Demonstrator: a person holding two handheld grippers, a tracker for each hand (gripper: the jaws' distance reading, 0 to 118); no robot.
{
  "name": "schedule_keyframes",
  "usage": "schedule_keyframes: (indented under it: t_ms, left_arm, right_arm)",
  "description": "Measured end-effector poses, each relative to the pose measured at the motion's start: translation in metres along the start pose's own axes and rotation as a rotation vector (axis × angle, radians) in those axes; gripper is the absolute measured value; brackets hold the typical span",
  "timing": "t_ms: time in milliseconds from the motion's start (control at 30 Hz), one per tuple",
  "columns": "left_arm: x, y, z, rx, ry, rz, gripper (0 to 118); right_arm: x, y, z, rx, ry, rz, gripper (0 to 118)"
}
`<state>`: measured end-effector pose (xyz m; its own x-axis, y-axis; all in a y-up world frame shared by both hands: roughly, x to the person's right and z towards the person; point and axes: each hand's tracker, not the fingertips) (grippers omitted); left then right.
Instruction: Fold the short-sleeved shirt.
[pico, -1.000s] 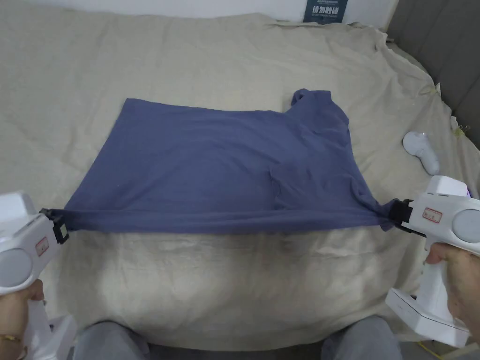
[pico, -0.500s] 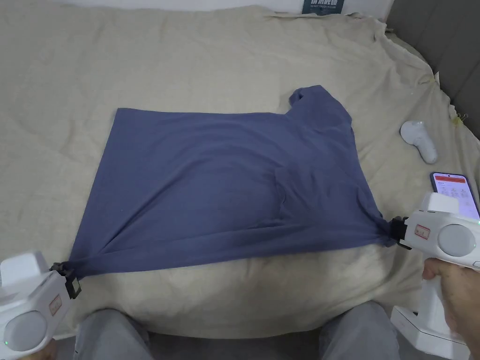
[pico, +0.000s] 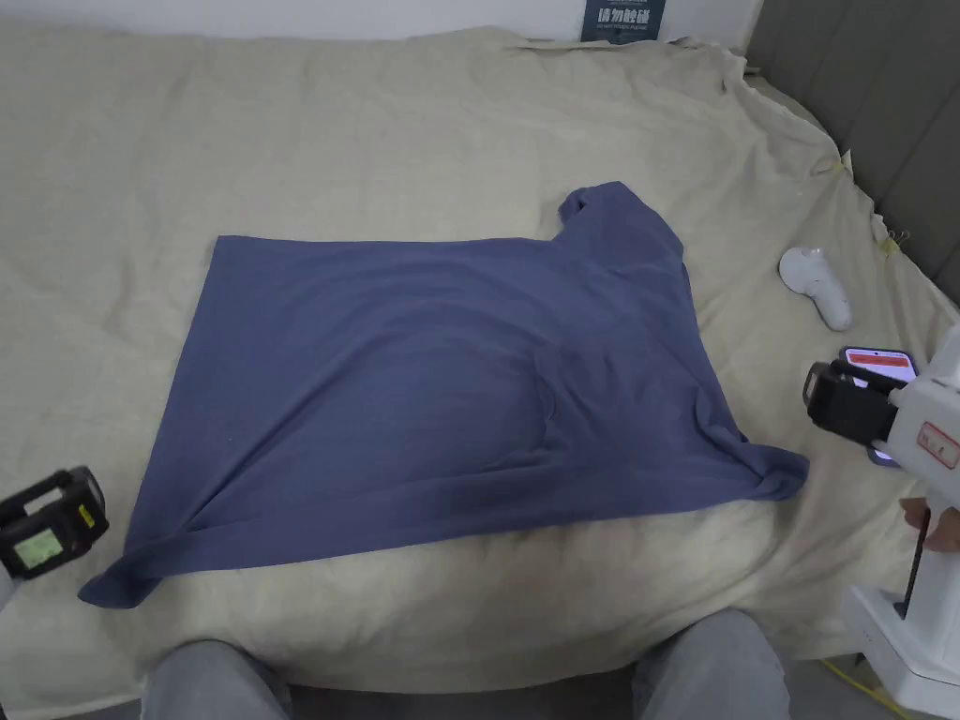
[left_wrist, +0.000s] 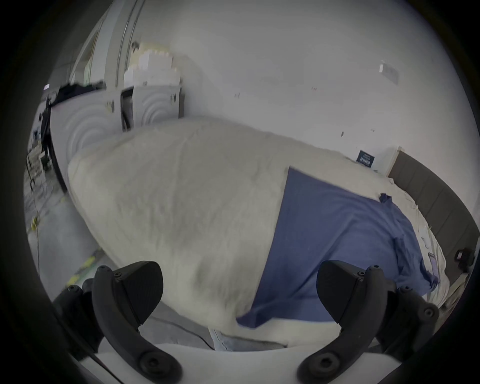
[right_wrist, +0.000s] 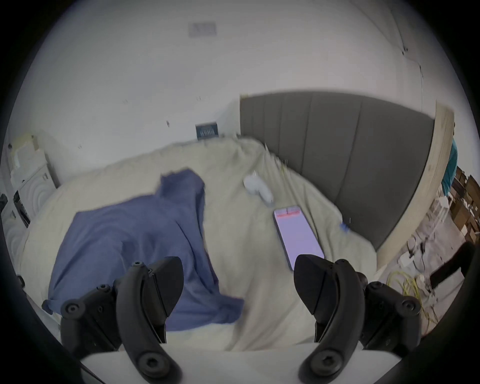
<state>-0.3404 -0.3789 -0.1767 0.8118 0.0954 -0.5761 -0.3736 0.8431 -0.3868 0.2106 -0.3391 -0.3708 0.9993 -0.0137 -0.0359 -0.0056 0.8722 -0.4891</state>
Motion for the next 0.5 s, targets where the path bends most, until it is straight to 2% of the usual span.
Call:
schedule_keyframes:
  t_ms: [133, 233, 367, 433, 467, 500]
  left_arm:
    - [0.040, 0.024, 0.005, 0.135, -0.070, -0.083, 118]
    - [0.075, 0.031, 0.000, 0.162, -0.154, -0.133, 118]
    - [0.111, 0.018, -0.002, 0.234, -0.202, -0.170, 117]
    - [0.117, 0.010, 0.001, 0.252, -0.222, -0.158, 103]
    - [0.120, 0.007, 0.002, 0.258, -0.227, -0.153, 91]
    - [0.121, 0.005, 0.003, 0.258, -0.233, -0.152, 74]
  right_arm:
    - [-0.021, 0.001, 0.020, 0.132, 0.053, 0.048, 91]
    - [-0.040, -0.008, 0.026, 0.169, 0.071, 0.089, 91]
    - [-0.054, -0.021, 0.031, 0.207, 0.107, 0.088, 91]
    - [-0.058, -0.023, 0.035, 0.223, 0.134, 0.081, 90]
    - [-0.060, -0.024, 0.038, 0.233, 0.137, 0.080, 90]
    - [-0.059, -0.025, 0.038, 0.241, 0.142, 0.082, 90]
